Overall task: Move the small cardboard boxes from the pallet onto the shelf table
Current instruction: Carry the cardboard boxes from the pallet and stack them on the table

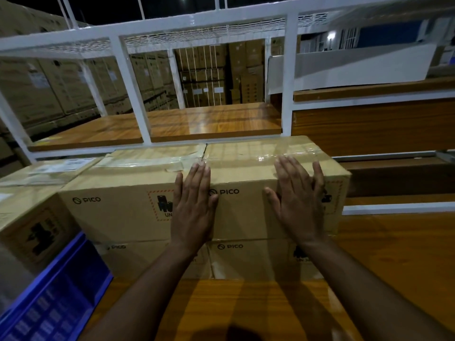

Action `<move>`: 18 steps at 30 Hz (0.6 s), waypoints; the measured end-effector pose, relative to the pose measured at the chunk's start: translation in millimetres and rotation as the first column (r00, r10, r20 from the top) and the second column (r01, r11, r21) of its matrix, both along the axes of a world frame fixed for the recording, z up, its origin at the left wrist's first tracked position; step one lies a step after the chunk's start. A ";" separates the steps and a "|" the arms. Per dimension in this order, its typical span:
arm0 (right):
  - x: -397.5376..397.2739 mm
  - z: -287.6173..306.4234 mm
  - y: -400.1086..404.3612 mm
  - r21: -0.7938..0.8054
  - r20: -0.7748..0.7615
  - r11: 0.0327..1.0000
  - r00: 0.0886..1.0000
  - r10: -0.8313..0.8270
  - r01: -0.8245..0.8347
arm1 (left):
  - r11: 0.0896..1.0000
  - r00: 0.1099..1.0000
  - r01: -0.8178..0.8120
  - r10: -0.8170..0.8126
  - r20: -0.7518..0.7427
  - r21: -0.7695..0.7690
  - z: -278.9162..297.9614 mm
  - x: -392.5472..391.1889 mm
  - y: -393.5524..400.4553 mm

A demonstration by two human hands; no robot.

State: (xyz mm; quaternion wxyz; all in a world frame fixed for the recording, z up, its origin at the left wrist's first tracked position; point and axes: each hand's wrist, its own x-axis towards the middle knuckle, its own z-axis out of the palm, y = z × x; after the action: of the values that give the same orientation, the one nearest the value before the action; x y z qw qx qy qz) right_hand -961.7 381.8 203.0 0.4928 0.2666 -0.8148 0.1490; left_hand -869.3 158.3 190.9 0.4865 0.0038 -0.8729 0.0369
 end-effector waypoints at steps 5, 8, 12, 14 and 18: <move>3.6 0.4 -3.8 0.013 0.028 0.999 0.998 -0.047 0.047 | 1.000 1.000 0.017 -0.017 -0.008 -0.002 -0.1 1.1 -2.9; 16.3 3.2 -8.1 0.007 0.082 0.995 0.992 -0.095 0.095 | 1.000 1.000 0.018 -0.018 0.011 0.000 0.9 3.8 -2.2; 34.5 2.9 -23.4 0.085 0.129 0.988 0.982 -0.140 0.130 | 0.999 0.997 0.046 -0.045 0.062 -0.013 4.4 11.0 -3.6; 41.4 -0.8 -33.1 0.151 0.132 0.980 0.980 -0.147 0.126 | 0.998 0.995 0.051 -0.048 0.090 -0.037 5.7 14.8 -4.5; 53.3 -8.0 -45.3 0.177 0.153 0.978 0.978 -0.140 0.113 | 0.995 0.987 0.084 -0.076 0.138 -0.050 3.8 20.3 -10.3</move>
State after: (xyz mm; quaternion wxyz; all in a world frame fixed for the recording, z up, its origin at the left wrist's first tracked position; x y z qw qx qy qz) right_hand -908.4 336.6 195.1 0.4081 0.2413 -0.8777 0.0697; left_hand -849.0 148.0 194.7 0.4267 -0.0473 -0.9022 0.0418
